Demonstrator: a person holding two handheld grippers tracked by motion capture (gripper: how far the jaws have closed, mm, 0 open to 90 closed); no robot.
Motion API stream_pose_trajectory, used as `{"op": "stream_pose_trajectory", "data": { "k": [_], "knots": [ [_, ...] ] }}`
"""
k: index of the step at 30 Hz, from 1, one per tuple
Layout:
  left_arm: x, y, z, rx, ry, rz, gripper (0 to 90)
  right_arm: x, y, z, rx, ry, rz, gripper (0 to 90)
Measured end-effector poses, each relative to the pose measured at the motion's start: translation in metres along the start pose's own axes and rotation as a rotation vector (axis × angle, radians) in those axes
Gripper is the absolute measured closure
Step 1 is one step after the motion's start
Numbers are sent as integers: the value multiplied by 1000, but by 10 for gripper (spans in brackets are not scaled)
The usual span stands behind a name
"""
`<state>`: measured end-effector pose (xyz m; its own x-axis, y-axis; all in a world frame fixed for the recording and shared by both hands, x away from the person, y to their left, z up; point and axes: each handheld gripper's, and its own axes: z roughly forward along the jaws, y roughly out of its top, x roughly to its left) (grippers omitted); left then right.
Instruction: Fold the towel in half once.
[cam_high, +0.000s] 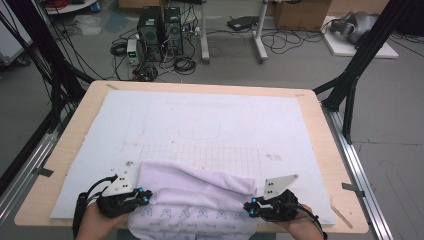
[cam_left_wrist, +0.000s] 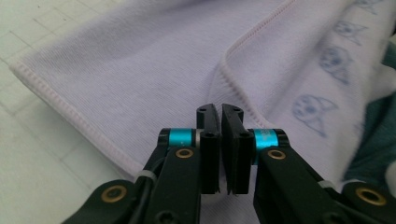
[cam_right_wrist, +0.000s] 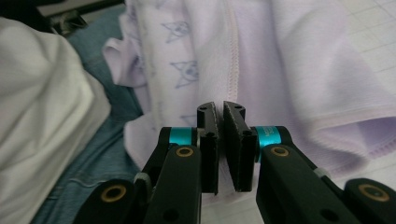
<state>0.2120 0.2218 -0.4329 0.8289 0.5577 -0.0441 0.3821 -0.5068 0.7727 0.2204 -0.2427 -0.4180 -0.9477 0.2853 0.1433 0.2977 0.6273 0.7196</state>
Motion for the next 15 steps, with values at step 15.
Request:
{"op": "stream_pose_trajectory", "data": {
  "k": [15],
  "knots": [
    [8,12,-28,-74,37,-10,740,-7,13,-18,-68,-141,-5,606]
  ]
}}
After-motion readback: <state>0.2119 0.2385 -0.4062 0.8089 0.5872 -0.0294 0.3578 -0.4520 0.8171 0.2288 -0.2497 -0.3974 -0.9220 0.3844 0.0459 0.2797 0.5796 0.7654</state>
